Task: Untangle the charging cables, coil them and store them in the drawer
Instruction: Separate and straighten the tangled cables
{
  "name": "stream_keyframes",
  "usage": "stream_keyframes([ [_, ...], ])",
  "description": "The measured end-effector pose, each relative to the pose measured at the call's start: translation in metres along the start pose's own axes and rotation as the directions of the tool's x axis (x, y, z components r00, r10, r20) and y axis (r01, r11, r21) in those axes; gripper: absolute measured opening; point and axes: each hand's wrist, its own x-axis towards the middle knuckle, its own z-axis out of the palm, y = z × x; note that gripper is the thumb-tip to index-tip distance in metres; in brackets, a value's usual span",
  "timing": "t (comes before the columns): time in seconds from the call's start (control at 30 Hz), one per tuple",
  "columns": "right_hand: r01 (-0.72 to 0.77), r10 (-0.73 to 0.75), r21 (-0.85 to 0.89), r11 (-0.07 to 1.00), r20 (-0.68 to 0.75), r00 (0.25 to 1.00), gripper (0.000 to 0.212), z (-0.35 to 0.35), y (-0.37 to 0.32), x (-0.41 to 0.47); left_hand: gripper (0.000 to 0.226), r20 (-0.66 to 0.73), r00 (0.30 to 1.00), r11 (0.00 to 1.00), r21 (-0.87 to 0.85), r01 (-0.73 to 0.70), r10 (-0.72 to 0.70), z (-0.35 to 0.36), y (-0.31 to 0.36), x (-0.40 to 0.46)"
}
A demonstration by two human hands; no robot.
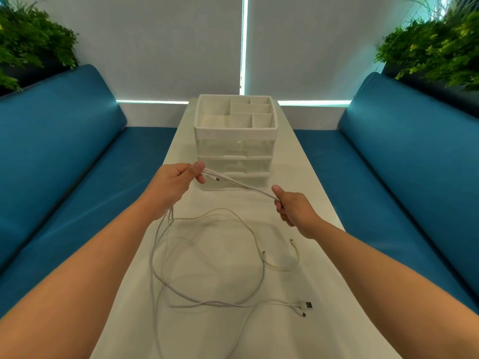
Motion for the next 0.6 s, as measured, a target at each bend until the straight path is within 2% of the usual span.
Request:
stream_keyframes([
  [0.13, 0.051, -0.047, -0.058, 0.997, 0.078, 0.996, 0.049, -0.007, 0.002, -0.002, 0.045, -0.007, 1.000, 0.999, 0.051, 0.000, 0.000, -0.002, -0.002, 0.001],
  [0.23, 0.095, -0.061, -0.190, 0.977, 0.174, 0.983, 0.042, -0.012, 0.007, -0.002, 0.043, -0.010, 1.000, 0.998, 0.053, 0.014, -0.014, 0.002, -0.002, 0.000],
  [0.33, 0.099, -0.029, -0.306, 0.947, 0.226, 0.974, 0.048, -0.014, 0.015, -0.003, 0.044, 0.001, 1.000, 0.999, 0.043, 0.011, -0.011, 0.008, 0.004, -0.002],
  [0.4, 0.095, -0.031, -0.307, 0.947, 0.207, 0.978, 0.049, -0.015, 0.020, -0.002, 0.044, 0.008, 1.000, 0.998, 0.059, 0.018, -0.018, 0.011, 0.008, -0.005],
  [0.5, 0.158, -0.133, -0.312, 0.937, 0.101, 0.986, 0.052, -0.013, 0.023, -0.002, 0.040, 0.008, 1.000, 0.998, 0.051, 0.021, -0.021, 0.012, 0.011, -0.007],
  [0.6, 0.081, -0.108, -0.432, 0.898, -0.037, 0.993, 0.062, -0.009, 0.028, 0.003, 0.037, 0.033, 0.999, 0.998, 0.061, -0.024, 0.022, 0.014, 0.012, -0.007],
])
